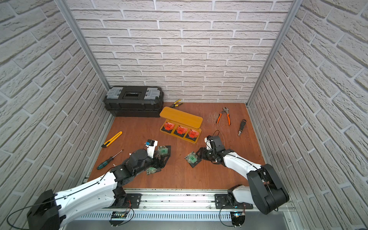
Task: Place the tea bags on the shelf by color
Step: Place the tea bag on the shelf, then pick up the tea bag from the center of the board.
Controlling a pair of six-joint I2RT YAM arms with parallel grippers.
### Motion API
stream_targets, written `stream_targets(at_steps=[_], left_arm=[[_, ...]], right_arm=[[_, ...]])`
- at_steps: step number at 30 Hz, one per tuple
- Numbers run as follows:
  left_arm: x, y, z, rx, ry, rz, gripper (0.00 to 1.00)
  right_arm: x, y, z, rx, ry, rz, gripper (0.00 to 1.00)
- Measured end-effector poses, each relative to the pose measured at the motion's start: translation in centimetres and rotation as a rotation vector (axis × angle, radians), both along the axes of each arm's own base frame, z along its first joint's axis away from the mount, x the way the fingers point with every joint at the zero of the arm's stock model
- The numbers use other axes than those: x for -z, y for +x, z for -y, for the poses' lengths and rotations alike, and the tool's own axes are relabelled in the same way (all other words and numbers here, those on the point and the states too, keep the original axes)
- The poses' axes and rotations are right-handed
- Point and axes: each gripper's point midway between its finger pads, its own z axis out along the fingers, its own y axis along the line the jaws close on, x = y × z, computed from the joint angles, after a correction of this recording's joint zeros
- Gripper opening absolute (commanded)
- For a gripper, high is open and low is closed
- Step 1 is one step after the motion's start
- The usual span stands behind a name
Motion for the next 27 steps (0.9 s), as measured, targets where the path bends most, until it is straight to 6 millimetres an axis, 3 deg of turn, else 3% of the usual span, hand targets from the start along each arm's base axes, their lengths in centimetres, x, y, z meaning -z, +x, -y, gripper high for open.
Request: stream_targets(at_steps=[9, 27], left_arm=[[0.2, -0.1, 2.1, 0.030, -0.011, -0.006, 0.98], [0.9, 0.3, 2.9, 0.006, -0.023, -0.022, 0.98]], right_arm=[[0.5, -0.9, 0.2, -0.017, -0.015, -0.018, 0.56], [1.5, -1.8, -0.9, -0.061, -0.010, -0.059, 0.56]])
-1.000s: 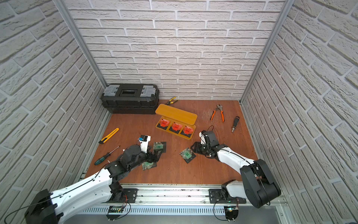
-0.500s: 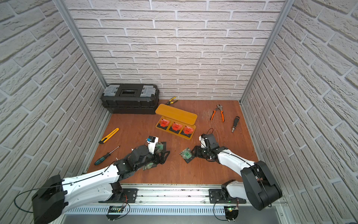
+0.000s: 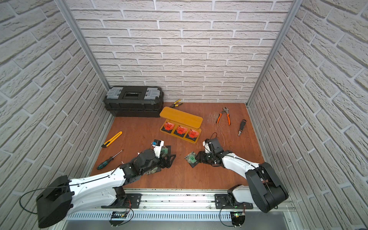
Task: Place the tea bags on the shelf by color
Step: Pick up the tea bag from the center of the board.
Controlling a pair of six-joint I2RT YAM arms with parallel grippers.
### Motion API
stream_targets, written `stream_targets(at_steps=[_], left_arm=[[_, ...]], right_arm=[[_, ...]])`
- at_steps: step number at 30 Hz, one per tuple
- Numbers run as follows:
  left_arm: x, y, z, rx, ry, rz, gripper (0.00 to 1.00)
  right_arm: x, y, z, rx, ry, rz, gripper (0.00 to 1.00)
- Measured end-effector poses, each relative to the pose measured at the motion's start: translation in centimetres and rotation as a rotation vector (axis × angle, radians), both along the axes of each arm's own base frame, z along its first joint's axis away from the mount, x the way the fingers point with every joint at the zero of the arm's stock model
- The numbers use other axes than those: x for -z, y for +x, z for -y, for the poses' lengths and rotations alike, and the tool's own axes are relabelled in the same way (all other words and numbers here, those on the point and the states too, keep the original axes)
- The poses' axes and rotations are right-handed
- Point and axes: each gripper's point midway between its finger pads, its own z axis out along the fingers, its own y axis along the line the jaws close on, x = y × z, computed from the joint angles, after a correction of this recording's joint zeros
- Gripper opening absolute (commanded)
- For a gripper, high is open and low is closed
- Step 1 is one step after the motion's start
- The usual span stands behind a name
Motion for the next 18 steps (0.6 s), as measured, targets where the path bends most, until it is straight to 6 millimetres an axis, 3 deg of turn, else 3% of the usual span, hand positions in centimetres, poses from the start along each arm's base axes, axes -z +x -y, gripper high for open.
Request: stream_targets(at_steps=[18], left_arm=[[0.0, 0.1, -0.1, -0.015, -0.007, -0.007, 0.99]], right_arm=[[0.0, -0.8, -3.6, -0.091, 0.047, 0.020, 0.56]])
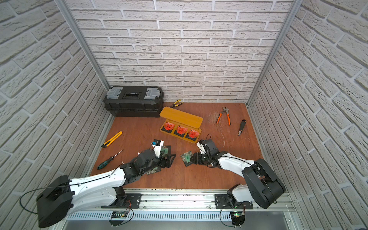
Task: Place the tea bags on the shelf by color
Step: Pick up the tea bag from the center of the board.
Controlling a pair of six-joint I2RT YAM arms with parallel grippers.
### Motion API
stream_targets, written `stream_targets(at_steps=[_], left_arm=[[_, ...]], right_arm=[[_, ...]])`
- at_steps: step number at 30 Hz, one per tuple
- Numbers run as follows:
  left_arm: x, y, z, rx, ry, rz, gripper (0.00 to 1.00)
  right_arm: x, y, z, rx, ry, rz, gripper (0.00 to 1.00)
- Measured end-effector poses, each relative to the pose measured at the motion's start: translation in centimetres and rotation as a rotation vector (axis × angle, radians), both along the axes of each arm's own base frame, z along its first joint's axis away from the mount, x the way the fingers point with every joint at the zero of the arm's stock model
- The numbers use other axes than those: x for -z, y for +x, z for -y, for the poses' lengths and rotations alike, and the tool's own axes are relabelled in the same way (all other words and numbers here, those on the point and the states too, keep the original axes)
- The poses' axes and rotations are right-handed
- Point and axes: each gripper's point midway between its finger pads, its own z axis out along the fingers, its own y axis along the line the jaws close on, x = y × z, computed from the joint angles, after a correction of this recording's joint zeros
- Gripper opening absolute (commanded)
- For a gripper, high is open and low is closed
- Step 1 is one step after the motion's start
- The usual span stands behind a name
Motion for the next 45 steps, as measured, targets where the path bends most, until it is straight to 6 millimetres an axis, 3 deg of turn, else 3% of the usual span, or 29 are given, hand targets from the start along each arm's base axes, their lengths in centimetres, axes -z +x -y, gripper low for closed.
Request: stream_targets(at_steps=[10, 24, 30, 36, 45], left_arm=[[0.4, 0.1, -0.1, -0.015, 0.006, -0.011, 0.98], [1.6, 0.5, -0.6, -0.070, 0.015, -0.051, 0.98], [2.2, 0.6, -0.7, -0.088, 0.019, -0.072, 0.98], [3.0, 0.5, -0.7, -0.103, 0.022, -0.101, 0.98], [4.4, 0.4, -0.8, -0.138, 0.012, -0.166, 0.98]], right_arm=[[0.0, -1.2, -2.7, -0.063, 0.026, 0.005, 0.56], [-0.1, -1.3, -5.7, -0.089, 0.016, 0.031, 0.56], [0.0, -1.3, -5.5, -0.081, -0.010, 0.045, 0.54], [-0.1, -1.2, -3.6, -0.043, -0.096, 0.061, 0.53], [-2.1, 0.9, -3.6, -0.029, -0.152, 0.145, 0.51]])
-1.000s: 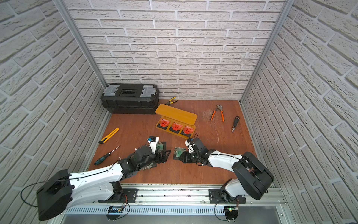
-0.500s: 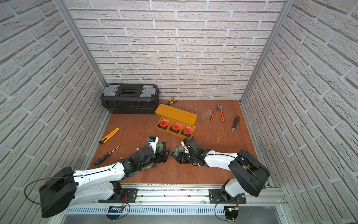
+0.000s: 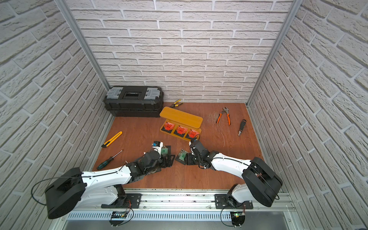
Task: Place the tea bags on the shelf by color
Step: Pick up the tea bag from the center of the board.
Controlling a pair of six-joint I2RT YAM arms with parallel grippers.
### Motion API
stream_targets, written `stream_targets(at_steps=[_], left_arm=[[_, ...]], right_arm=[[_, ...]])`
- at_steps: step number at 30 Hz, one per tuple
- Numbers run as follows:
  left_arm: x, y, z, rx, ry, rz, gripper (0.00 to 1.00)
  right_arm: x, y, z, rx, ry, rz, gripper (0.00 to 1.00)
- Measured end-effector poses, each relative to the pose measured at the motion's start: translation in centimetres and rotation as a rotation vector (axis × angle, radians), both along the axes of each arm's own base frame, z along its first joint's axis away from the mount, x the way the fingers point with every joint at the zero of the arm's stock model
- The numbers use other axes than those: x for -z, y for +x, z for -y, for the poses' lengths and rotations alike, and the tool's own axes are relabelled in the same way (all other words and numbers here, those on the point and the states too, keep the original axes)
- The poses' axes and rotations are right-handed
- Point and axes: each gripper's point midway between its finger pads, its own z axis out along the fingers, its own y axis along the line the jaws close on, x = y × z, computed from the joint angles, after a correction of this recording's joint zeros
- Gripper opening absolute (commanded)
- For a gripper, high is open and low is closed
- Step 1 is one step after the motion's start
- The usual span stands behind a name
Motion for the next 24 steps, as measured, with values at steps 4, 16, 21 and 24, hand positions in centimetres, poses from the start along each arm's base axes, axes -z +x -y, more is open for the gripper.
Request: stream_targets(at_steps=[4, 16, 21, 24], left_arm=[[0.3, 0.0, 0.1, -0.011, -0.011, -0.019, 0.94], [1.6, 0.0, 0.9, -0.021, -0.042, -0.064, 0.88], [2.2, 0.0, 1.2, -0.018, -0.047, -0.079, 0.86], [2.5, 0.0, 1.3, -0.016, -0.050, -0.085, 0.85]], right_arm=[[0.0, 1.0, -0.6, 0.002, -0.009, 0.012, 0.50], [1.7, 2.0, -0.6, 0.018, -0.039, -0.012, 0.48], [1.5, 2.5, -0.7, 0.027, -0.031, -0.003, 0.48], [1.3, 2.8, -0.7, 0.031, -0.023, 0.007, 0.48]])
